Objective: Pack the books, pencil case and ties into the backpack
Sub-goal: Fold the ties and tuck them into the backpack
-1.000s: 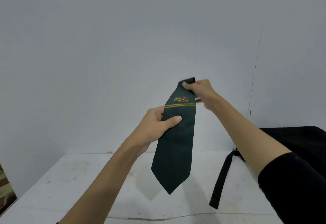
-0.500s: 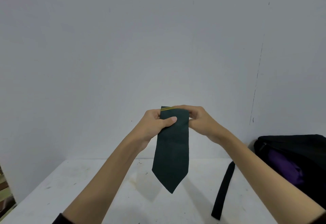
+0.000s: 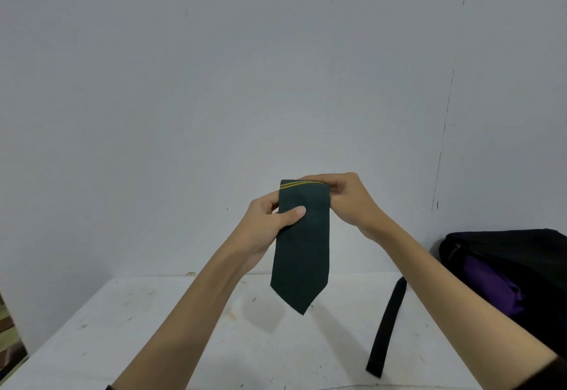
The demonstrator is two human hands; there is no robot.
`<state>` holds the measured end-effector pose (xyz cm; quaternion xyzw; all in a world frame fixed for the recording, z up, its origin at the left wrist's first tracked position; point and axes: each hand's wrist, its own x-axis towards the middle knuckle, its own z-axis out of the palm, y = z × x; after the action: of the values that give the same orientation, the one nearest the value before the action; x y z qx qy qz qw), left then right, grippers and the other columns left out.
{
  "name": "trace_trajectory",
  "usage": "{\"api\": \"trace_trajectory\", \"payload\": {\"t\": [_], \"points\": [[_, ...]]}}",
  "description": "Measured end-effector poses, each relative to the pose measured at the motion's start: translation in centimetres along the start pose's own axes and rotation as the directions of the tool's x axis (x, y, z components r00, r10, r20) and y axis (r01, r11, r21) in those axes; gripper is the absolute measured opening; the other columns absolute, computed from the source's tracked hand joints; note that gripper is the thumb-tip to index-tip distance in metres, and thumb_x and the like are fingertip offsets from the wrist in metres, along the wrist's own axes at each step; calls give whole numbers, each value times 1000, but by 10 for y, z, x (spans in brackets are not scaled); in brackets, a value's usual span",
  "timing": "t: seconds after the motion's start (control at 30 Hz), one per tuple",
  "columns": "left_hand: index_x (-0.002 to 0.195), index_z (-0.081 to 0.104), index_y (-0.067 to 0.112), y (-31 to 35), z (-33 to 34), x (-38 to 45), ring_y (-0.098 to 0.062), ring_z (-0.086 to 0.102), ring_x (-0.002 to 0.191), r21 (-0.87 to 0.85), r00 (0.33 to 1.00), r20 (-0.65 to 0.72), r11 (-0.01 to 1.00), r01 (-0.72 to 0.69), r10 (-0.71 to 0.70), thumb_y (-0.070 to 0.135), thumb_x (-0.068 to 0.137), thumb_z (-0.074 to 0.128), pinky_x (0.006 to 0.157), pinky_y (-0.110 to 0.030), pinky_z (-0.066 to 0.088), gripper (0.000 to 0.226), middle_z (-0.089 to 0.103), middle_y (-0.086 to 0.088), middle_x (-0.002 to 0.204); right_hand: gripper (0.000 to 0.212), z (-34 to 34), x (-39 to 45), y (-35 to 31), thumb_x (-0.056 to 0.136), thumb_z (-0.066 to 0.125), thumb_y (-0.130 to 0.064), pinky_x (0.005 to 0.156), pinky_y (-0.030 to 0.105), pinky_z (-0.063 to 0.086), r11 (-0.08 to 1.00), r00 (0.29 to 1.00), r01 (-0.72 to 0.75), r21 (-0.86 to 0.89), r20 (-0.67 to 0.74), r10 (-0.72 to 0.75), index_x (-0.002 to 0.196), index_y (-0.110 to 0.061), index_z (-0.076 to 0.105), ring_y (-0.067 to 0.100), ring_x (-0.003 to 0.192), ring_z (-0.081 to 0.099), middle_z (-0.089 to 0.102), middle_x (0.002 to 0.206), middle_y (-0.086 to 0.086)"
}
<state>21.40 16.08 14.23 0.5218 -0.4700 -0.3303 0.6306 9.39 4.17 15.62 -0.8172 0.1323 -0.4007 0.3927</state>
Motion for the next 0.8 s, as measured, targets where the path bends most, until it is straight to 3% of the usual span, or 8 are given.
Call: {"api": "trace_trajectory", "payload": {"t": [0.1,0.23,0.53,0.8], "points": [[109,68,11,2,6,1,-15,66,94,25,995,-80,998,-64,66,6,85,66,74,-20,53,25,72,-3,103,28,2,-6,-1,88,58,2,73,15,52,993,999,-36,114,10,35,102,-18,73,2,88,67,73,97,-8],[98,72,16,0,11,1,-16,67,90,72,979,-168,992,-102,113,5,81,71,69,-18,53,20,73,-2,97,27,4,-11,0,87,60,0,71,17,52,986,996,-86,145,14,85,91,-23,72,4,81,66,73,86,-10],[110,68,9,2,10,1,-8,68,84,59,984,-149,994,-92,100,2,81,69,65,-13,51,30,73,-1,99,30,1,-14,2,89,57,1,71,13,51,981,992,-124,151,4,125,90,-25,71,-1,81,67,73,85,-14],[97,67,11,3,6,-2,-4,68,67,44,975,-212,997,-56,64,4,77,74,54,-12,48,23,73,-1,86,22,1,-21,2,90,55,-6,76,26,52,953,985,-172,248,69,160,103,-12,72,19,88,68,73,99,7]]}}
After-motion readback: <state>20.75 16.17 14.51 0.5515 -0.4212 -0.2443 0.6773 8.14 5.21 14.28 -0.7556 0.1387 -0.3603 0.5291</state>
